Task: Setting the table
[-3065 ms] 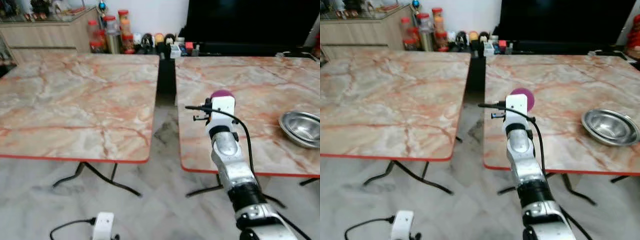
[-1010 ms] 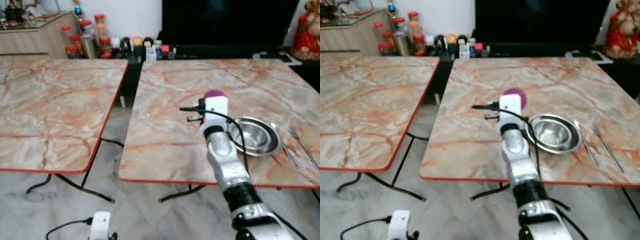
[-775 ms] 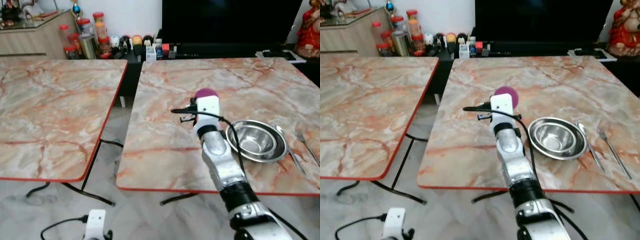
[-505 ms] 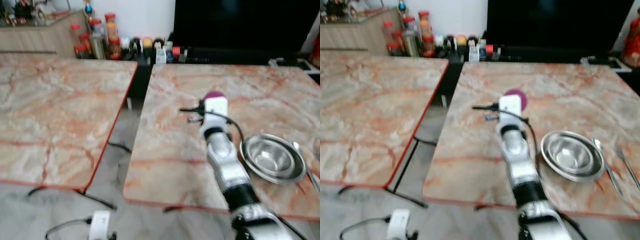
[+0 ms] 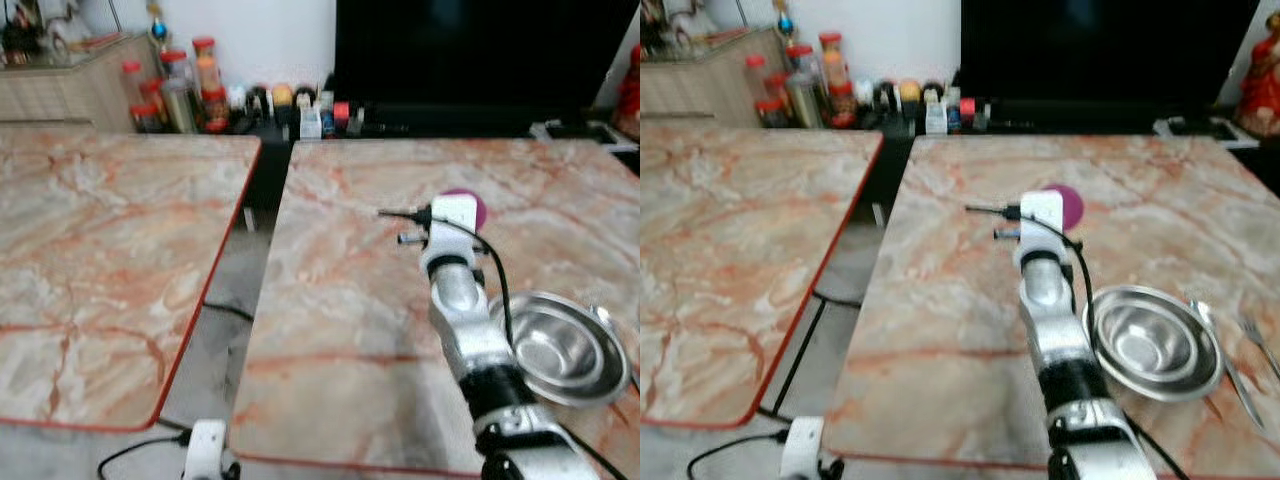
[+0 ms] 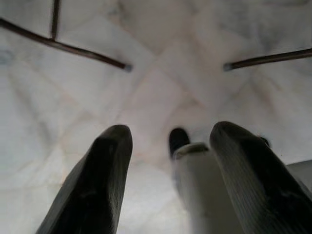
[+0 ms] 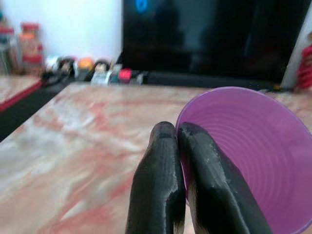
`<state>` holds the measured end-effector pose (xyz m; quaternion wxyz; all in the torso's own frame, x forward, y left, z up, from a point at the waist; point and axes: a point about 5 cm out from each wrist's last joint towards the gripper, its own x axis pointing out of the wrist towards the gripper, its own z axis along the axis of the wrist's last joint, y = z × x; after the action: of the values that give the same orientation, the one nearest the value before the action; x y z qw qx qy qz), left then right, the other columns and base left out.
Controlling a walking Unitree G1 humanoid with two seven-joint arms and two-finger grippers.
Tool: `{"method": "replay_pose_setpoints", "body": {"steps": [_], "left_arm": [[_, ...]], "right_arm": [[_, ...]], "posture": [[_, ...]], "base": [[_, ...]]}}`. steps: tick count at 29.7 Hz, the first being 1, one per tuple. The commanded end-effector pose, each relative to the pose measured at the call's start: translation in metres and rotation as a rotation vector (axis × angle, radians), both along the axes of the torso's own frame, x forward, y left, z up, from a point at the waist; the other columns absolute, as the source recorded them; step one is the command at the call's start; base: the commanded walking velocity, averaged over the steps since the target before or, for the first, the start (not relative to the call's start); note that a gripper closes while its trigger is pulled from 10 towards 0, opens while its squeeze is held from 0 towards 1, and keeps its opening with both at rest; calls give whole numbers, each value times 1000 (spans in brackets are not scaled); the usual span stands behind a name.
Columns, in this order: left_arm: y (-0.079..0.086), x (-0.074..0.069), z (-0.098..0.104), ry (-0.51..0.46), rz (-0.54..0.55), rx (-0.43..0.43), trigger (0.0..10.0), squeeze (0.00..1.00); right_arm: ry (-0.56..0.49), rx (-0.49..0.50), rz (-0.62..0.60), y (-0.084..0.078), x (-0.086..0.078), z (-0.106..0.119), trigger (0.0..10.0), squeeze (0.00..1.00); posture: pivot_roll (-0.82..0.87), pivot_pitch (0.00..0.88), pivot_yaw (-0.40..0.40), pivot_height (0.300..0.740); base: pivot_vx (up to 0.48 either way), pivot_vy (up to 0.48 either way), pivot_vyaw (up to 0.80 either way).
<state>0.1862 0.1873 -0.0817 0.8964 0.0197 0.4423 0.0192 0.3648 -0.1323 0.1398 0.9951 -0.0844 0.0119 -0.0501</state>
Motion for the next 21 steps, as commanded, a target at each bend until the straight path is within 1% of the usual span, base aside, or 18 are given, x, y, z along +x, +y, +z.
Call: {"method": "replay_pose_setpoints", "body": {"steps": [1,2,3,4,5,6,7,9,13,19,21], "left_arm": [[-3,-2,-1,10,0,-11,10000,0],[-3,-1,-1,10,-1,-12,10000,0],[-4,-1,-1,11,-2,-14,10000,0],[-4,-1,-1,11,-2,-14,10000,0],[-4,-2,-2,15,-3,-18,10000,0],[-5,-3,-2,21,-7,-22,10000,0],[-5,-3,-2,21,-7,-22,10000,0],[-5,-5,-3,30,-8,-27,10000,0],[-4,-6,-4,35,-10,-27,10000,0],[-5,-7,-4,37,-15,-30,10000,0],[-6,-7,-4,38,-17,-32,10000,0]], "right_arm": [[32,-1,-43,-8,1,-3,10000,0],[38,12,-49,-8,0,-4,10000,0],[72,28,-73,-11,-1,-9,10000,0],[72,28,-73,-11,-1,-9,10000,0],[106,42,-93,-13,-2,-13,10000,0],[135,39,-111,-16,-3,-14,10000,0],[135,39,-111,-16,-3,-14,10000,0],[194,34,-144,-24,-3,-12,10000,0],[209,57,-123,-24,-4,-8,10000,0],[205,85,-84,-21,-12,11,10000,0],[210,96,-82,-21,-14,14,10000,0]], "posture": [[-28,0,28,740],[-28,0,28,740],[-26,0,27,740],[-26,0,27,740],[-26,0,27,740],[-26,0,27,740],[-26,0,27,740],[-30,0,30,740],[-41,0,34,740],[-48,0,33,740],[-48,0,33,740]], "base": [[0,0,0],[0,0,0],[0,0,0],[0,0,0],[0,0,0],[0,0,0],[0,0,0],[0,0,0],[0,0,0],[0,0,0],[0,0,0]]}}
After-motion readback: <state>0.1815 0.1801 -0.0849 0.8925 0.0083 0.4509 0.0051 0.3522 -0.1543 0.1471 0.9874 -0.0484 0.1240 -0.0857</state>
